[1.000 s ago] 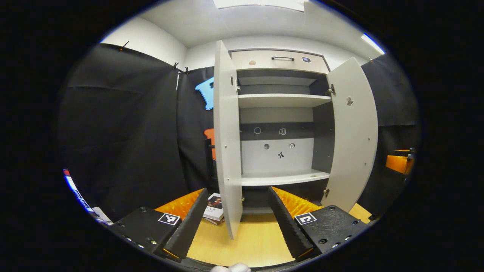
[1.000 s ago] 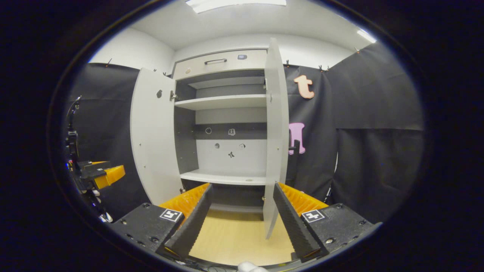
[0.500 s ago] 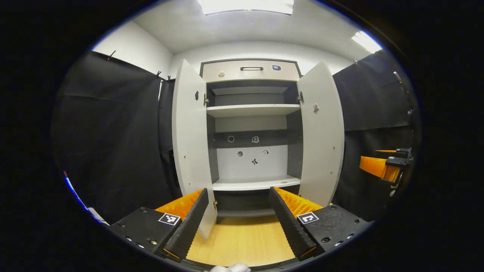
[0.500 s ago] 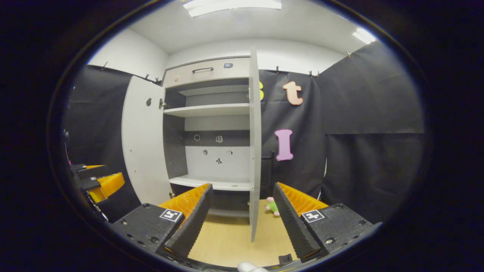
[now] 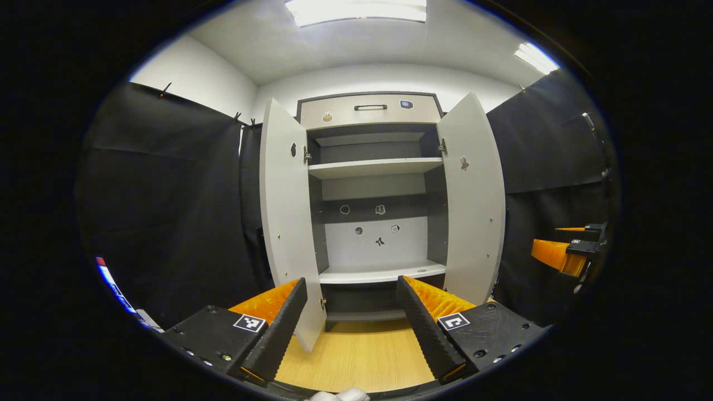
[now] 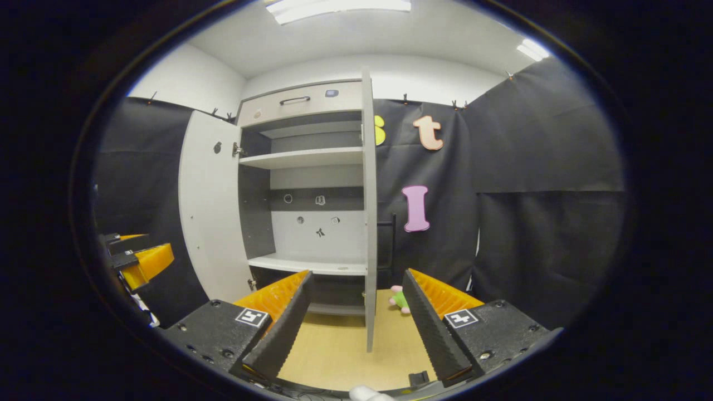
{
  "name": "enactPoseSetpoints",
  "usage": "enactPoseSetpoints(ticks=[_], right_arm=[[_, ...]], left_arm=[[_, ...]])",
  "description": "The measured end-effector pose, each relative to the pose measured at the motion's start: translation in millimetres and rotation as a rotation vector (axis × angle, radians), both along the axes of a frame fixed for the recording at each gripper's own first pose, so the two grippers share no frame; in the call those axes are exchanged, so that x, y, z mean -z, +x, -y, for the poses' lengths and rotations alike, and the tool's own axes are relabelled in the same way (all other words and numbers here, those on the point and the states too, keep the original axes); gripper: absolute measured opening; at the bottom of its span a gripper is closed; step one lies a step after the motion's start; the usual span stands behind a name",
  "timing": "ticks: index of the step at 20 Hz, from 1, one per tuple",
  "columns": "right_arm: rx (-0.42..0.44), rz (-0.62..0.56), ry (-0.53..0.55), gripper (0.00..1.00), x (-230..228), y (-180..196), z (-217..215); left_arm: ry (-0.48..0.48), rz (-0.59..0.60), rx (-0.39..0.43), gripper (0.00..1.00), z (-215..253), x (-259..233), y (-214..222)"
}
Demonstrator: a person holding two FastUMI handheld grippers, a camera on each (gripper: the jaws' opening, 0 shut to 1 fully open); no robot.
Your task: Open the right door of the double-door shoe cabinet with the right hand, and open the left door with the left hand.
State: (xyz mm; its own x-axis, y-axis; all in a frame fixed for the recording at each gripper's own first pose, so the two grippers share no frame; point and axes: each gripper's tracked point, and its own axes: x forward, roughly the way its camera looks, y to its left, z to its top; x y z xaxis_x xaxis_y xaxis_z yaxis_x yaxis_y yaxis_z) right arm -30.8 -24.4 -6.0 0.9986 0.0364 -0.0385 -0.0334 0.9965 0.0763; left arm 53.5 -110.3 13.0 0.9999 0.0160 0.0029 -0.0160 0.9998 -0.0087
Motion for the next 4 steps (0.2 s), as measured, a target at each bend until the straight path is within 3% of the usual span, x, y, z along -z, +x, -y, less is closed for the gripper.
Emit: enactPoseSetpoints(ticks=[4], right_arm=[[-0.004, 0.003, -0.004, 1.00, -0.2, -0.7, -4.2]], left_arm=[[-0.014, -0.007, -0.004, 0.96, -4.6, 3.0, -4.2]])
